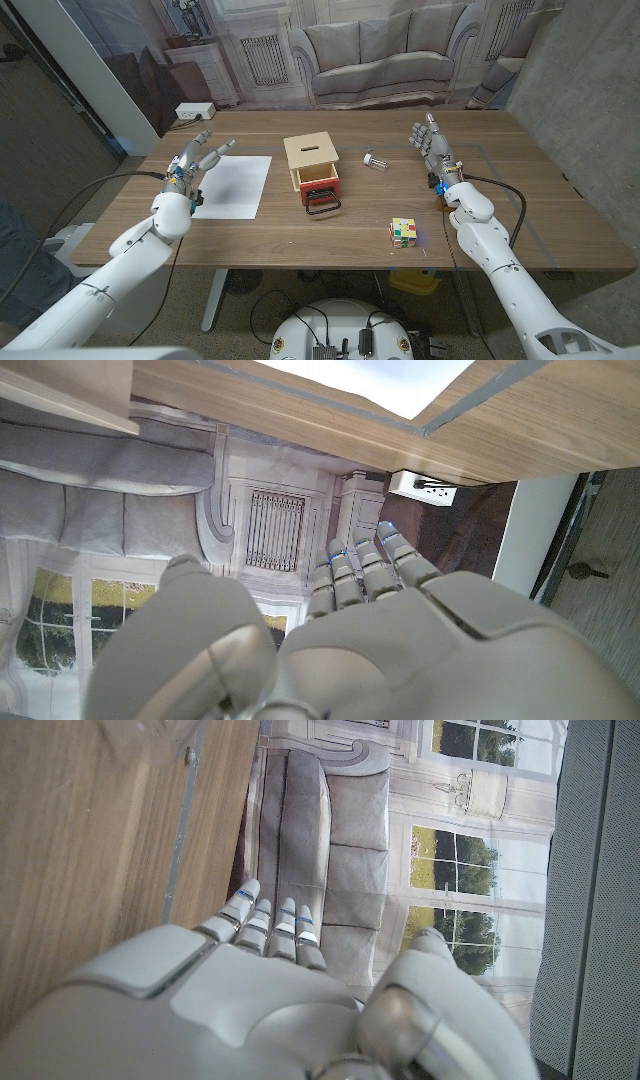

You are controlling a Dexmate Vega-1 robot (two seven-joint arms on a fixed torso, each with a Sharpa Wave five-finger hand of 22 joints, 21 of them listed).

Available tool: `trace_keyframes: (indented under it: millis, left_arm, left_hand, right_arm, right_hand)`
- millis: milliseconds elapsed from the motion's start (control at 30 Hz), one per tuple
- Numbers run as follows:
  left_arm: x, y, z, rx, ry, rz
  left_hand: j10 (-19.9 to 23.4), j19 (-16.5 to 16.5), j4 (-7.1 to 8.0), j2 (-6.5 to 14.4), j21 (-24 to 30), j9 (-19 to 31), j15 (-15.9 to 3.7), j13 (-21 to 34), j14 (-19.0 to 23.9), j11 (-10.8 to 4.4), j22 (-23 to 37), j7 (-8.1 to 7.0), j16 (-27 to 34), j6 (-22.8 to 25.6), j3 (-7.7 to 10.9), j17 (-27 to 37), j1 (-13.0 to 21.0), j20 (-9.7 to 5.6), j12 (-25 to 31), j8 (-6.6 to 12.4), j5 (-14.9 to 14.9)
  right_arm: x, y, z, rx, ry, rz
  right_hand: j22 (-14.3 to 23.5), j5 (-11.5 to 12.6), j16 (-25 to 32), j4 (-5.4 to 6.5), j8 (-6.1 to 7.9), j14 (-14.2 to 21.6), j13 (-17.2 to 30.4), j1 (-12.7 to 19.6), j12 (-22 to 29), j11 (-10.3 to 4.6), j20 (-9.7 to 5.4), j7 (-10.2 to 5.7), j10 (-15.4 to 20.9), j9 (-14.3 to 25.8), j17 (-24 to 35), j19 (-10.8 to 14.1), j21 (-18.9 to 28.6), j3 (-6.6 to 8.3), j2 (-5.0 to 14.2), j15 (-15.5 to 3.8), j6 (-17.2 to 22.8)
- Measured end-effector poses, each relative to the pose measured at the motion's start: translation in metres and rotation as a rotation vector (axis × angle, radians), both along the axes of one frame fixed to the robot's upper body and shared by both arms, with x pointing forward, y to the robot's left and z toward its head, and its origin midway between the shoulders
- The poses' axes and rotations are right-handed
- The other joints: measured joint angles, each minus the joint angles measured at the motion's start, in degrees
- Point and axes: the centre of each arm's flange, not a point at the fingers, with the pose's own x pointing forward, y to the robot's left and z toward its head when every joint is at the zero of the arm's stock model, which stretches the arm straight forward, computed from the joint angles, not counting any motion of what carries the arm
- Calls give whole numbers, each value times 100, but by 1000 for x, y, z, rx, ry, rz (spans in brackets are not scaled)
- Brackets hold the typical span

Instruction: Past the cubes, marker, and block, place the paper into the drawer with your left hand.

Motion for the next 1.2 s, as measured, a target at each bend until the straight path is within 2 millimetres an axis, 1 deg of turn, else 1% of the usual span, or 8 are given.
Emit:
trace_keyframes:
  millis: [67,333,600,633,733,867,1100,1200]
  left_arm:
    - [0,-4,4,7,-4,-1]
    - [2,-7,8,44,24,20]
    - [5,-6,8,74,80,35]
    - [4,-9,12,82,78,32]
    - [4,-9,14,89,91,35]
    - [5,-10,14,97,108,39]
    - [6,-10,13,112,139,55]
    - [6,-14,15,124,144,57]
  left_hand:
    - [0,-2,0,0,-40,0,12,0,12,0,0,0,0,0,0,0,0,2,0,0,0]
    - [13,-44,-16,-8,-44,-1,18,0,18,-13,14,42,0,42,18,0,52,21,0,0,45]
    - [30,-44,-31,-14,-44,-1,18,-1,18,-31,14,20,-22,61,2,0,62,21,0,0,45]
    - [30,-44,-31,-9,-44,-1,18,-1,18,-30,14,20,-36,61,2,0,97,21,-16,0,45]
    - [30,-43,-55,-9,-44,-1,18,-1,18,-30,13,20,-44,61,-22,0,98,21,-45,-2,45]
    - [-7,-43,-72,-54,-44,-1,-3,-1,-3,-23,13,20,-44,61,-39,0,142,21,-45,-57,45]
    - [-14,-65,-95,-77,-87,-1,18,-1,-24,-30,-3,20,-44,61,-63,0,166,-1,-79,-57,45]
    - [-13,-64,-95,-122,-87,-1,18,-1,-24,-30,-2,20,-73,61,-63,0,210,-1,-79,-57,45]
  right_arm:
    - [0,0,0,0,0,-1]
    - [0,3,0,-3,6,-4]
    - [0,4,1,-6,7,-4]
    - [0,4,1,-6,7,-6]
    - [0,4,2,-7,5,-6]
    - [-1,4,3,-9,5,-7]
    - [-2,3,3,-13,4,-10]
    - [-3,1,4,-14,3,-14]
  right_hand:
    - [0,0,0,0,0,0,0,0,0,0,0,0,0,0,0,0,0,0,0,0,0]
    - [0,0,0,0,0,0,0,0,0,0,0,0,0,0,0,0,-21,0,0,0,0]
    - [0,0,0,-16,0,22,0,0,0,0,31,-31,0,0,0,30,-42,-16,0,-22,32]
    - [0,0,0,-16,0,22,0,0,0,0,31,-31,0,0,0,30,-42,-16,0,-22,32]
    - [0,0,0,-16,0,22,0,2,0,0,31,-31,0,0,0,30,-42,-16,2,-22,32]
    - [0,0,0,-16,0,22,0,23,0,0,31,-31,0,0,0,30,-68,-16,23,-22,32]
    - [0,0,0,-16,0,10,0,23,0,0,0,-31,0,0,0,61,-68,-16,23,-34,31]
    - [0,0,0,-16,0,10,0,23,0,0,0,-31,0,0,0,61,-68,-16,23,-34,31]
